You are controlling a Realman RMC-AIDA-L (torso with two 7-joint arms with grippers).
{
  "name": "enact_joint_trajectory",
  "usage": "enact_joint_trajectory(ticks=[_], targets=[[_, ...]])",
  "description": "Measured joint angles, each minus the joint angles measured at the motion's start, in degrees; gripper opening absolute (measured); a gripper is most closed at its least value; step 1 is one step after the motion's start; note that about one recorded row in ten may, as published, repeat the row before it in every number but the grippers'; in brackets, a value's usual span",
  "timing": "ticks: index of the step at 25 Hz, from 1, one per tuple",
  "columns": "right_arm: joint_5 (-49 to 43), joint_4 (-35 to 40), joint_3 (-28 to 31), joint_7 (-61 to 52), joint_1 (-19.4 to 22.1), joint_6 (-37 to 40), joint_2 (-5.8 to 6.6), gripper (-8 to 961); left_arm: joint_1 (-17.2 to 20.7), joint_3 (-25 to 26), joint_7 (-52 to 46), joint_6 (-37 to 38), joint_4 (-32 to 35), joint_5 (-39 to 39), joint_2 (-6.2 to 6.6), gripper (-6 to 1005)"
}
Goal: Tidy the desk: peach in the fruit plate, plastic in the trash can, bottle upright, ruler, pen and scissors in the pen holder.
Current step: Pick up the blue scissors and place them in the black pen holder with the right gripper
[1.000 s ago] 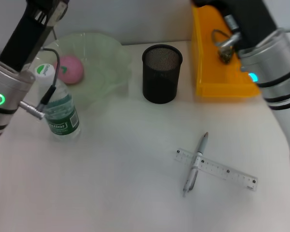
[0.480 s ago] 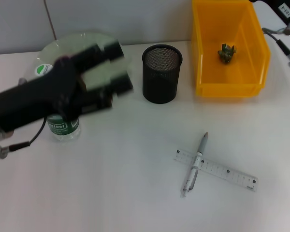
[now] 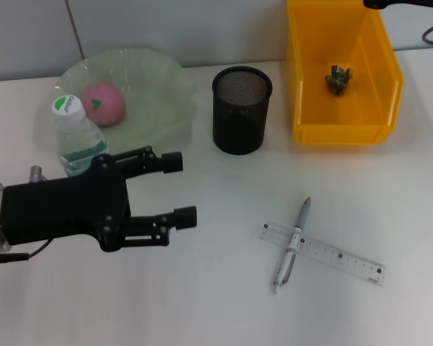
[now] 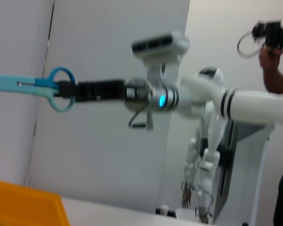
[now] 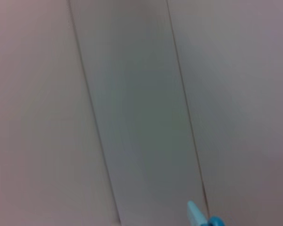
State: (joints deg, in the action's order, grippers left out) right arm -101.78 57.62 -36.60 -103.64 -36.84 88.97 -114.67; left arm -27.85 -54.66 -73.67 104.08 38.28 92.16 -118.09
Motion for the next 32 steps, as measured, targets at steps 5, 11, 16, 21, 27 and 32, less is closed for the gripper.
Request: enact_joint_trajectory(ticks=[5, 11, 16, 21, 27, 32], targets=[[-15.9, 7.5, -1.0, -16.2, -5.4, 2.2, 2.85, 87, 0.3, 0.0, 1.0, -2.9, 0.2, 5.1, -0.15, 833], [-30.4, 7.8, -1.5, -25.8, -14.1, 8.1, 5.17, 90, 0.8, 0.1, 3.4, -3.6, -0.3, 5.2, -0.27, 833], [-39.0, 7.3, -4.3, -29.4, -19.5, 10.3, 5.2, 92, 1.0, -0.1, 3.8, -3.8, -0.4, 5.2, -0.3, 833], [-44.8, 4.5, -8.6, -30.7, -22.6, 9.0, 4.66, 93, 1.6, -0.3, 4.0, -3.8, -0.4, 5.1, -0.39, 833], [-50.0, 0.4, -13.1, -31.3, -24.7, 3.5, 3.31, 96, 2.1, -0.1, 4.0, -3.8, -0.4, 4.9, -0.39, 834], [-50.6, -2.1, -16.0, -31.6, -25.2, -1.3, 2.34, 97, 2.4, -0.1, 4.0, -3.5, -0.3, 4.9, -0.43, 834]])
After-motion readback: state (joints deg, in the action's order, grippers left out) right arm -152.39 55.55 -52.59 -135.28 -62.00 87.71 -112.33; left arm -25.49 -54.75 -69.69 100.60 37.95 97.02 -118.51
